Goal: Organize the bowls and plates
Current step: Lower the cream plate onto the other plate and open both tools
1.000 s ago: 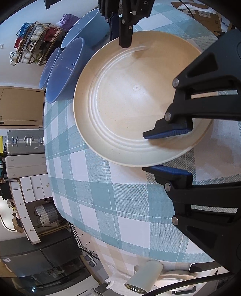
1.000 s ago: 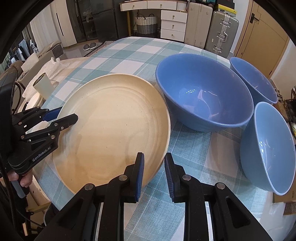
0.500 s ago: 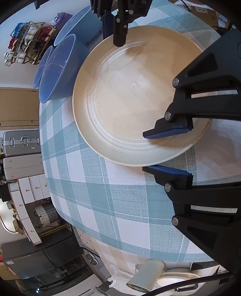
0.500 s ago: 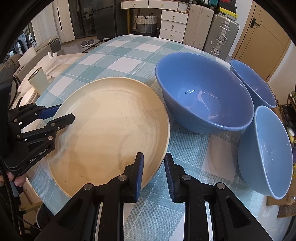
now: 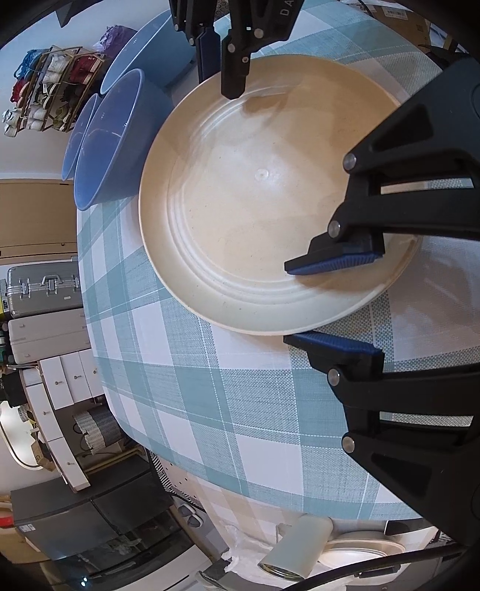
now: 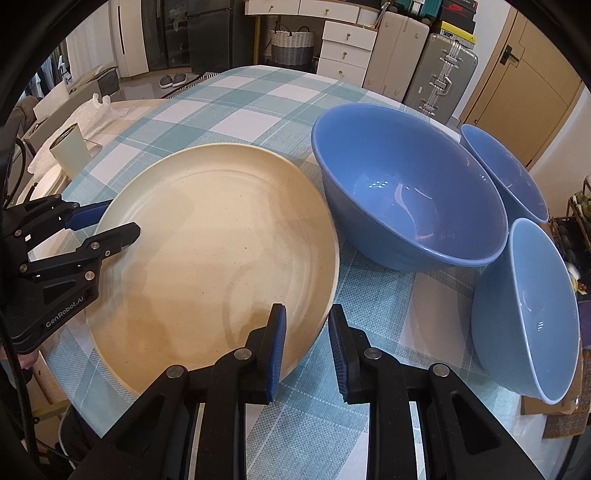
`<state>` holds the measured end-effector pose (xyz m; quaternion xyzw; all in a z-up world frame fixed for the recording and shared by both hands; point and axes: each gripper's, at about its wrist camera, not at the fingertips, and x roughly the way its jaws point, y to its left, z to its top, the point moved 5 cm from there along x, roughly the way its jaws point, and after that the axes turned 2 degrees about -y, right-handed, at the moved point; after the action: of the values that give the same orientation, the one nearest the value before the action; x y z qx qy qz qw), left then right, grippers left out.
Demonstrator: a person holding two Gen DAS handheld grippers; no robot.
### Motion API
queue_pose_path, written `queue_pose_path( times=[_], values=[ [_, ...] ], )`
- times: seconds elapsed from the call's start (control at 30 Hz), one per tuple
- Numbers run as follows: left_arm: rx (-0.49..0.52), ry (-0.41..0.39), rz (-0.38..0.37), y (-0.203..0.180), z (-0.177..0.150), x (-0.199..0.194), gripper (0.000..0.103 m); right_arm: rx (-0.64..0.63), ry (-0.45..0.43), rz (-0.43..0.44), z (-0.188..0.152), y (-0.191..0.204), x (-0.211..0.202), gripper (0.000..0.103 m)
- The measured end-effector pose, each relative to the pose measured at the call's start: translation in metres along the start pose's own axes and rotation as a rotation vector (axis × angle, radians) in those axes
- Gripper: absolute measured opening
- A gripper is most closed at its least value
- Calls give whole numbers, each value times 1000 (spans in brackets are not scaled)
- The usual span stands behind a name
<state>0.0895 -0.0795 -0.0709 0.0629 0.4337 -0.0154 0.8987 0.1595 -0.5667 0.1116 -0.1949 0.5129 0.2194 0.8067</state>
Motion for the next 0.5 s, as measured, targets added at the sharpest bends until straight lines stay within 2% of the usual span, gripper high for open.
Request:
queue_pose_path(
  times=[0.2, 0.3, 0.4, 0.47, 0.5],
  values=[
    [-5, 5, -10, 1, 0, 0, 28, -8, -1, 7, -1, 2, 0, 30],
    [-15, 14, -33, 1, 0, 0, 35, -10, -1, 22, -1, 4, 1, 35],
    [-25, 17, -42, 1, 0, -2, 48, -10, 11, 28, -2, 4, 4, 39],
    [-32, 3, -47, 1, 1, -6, 63, -5, 12, 31, -2, 4, 5, 50],
    [-35, -5, -49, 2, 2, -8, 65, -1, 9, 32, -2, 4, 4, 51]
  ],
)
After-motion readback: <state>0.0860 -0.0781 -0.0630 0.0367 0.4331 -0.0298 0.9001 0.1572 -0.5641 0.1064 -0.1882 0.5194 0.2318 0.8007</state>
